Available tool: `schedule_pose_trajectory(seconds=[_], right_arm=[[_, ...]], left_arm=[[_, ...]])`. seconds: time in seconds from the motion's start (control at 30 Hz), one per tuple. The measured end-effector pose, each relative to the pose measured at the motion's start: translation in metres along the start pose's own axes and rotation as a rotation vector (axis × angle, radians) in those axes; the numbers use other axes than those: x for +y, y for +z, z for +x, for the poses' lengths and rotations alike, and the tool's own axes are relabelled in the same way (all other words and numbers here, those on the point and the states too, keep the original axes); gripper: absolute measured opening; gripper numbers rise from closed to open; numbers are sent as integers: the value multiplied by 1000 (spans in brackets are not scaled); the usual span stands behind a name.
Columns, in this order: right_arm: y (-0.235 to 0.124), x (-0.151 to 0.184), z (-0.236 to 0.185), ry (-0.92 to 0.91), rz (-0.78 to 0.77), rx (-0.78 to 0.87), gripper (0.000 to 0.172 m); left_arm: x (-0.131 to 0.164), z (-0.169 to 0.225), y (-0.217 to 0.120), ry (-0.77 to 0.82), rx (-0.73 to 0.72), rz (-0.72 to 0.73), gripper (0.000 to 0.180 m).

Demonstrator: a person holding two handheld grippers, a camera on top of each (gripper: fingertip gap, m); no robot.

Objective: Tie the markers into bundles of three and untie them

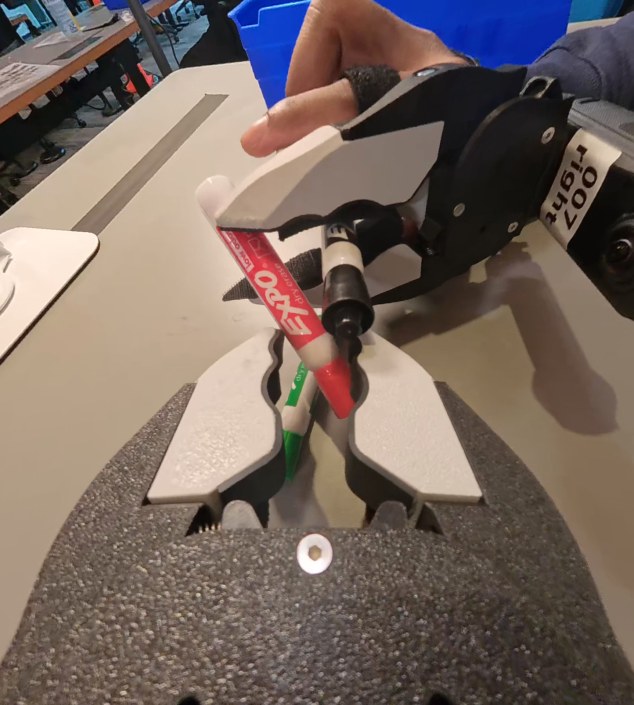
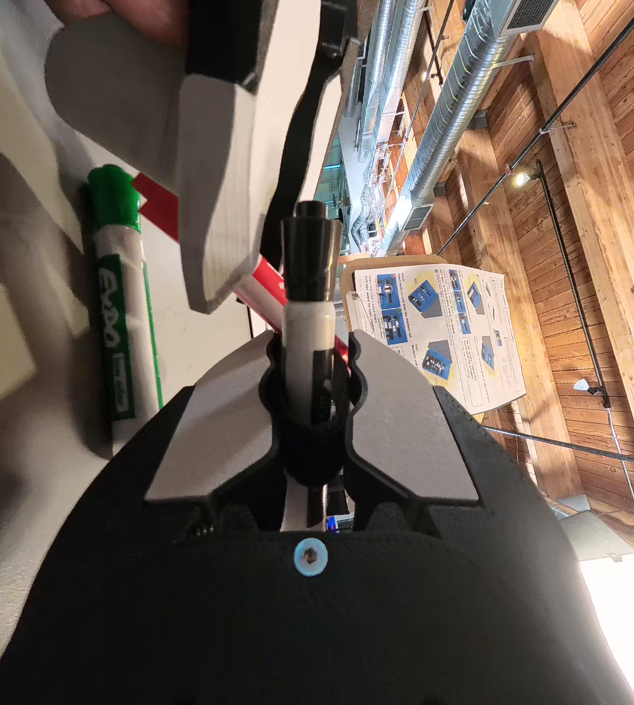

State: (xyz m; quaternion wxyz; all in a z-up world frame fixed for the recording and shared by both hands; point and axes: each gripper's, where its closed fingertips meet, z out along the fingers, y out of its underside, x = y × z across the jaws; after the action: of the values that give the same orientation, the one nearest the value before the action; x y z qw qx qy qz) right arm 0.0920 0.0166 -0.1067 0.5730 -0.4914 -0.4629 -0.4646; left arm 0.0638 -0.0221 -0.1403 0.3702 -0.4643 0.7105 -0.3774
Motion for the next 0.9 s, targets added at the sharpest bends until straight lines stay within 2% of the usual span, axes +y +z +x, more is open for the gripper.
schedule_pose_trajectory(seconds=[0.43,0.73,0.9], right_arm=[[1,2,0,-27,-10,4,36],[2,0,-2,-60,-5,0,36],[1,1,-2,-64,-11,-1,34]], left_arm=[[-5,-3,-1,-5,-36,31,25],[-15,4,-4,152,-84,58,22],[-14,5,-3,170,-88,57,22]])
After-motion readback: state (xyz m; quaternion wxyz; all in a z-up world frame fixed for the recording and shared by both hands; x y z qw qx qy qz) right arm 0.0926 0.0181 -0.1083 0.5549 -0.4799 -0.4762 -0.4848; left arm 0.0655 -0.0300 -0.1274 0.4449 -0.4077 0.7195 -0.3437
